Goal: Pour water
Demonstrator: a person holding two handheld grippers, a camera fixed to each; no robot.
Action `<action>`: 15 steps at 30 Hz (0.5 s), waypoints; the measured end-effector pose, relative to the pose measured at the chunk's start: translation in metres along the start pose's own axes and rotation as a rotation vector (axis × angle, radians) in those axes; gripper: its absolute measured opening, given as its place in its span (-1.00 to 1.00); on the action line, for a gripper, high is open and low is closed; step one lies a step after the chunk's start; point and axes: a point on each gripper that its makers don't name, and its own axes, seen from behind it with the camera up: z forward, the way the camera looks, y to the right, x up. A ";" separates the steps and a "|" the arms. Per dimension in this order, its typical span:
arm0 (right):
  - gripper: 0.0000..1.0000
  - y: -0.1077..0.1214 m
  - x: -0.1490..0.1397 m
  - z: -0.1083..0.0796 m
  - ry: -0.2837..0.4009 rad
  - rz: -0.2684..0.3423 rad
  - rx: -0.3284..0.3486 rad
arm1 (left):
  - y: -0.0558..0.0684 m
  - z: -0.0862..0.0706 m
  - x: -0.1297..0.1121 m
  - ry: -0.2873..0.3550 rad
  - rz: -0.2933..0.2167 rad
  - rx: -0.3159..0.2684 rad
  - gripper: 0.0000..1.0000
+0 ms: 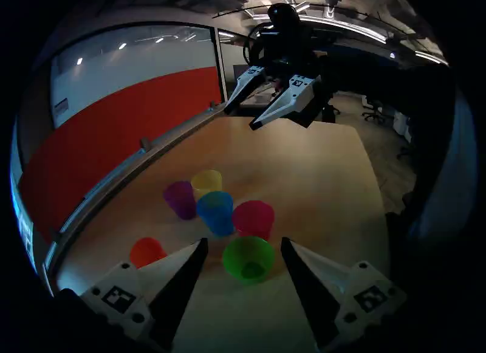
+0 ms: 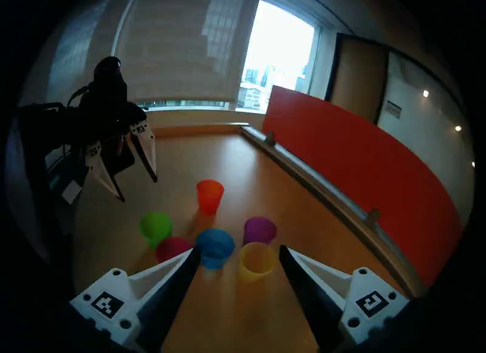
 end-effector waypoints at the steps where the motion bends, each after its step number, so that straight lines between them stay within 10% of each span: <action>1: 1.00 0.000 -0.001 0.001 -0.002 0.000 0.002 | 0.000 0.000 -0.001 -0.003 0.000 0.000 0.78; 15: 1.00 0.000 -0.014 0.013 -0.024 0.008 0.017 | 0.004 0.006 -0.020 -0.033 -0.013 -0.010 0.78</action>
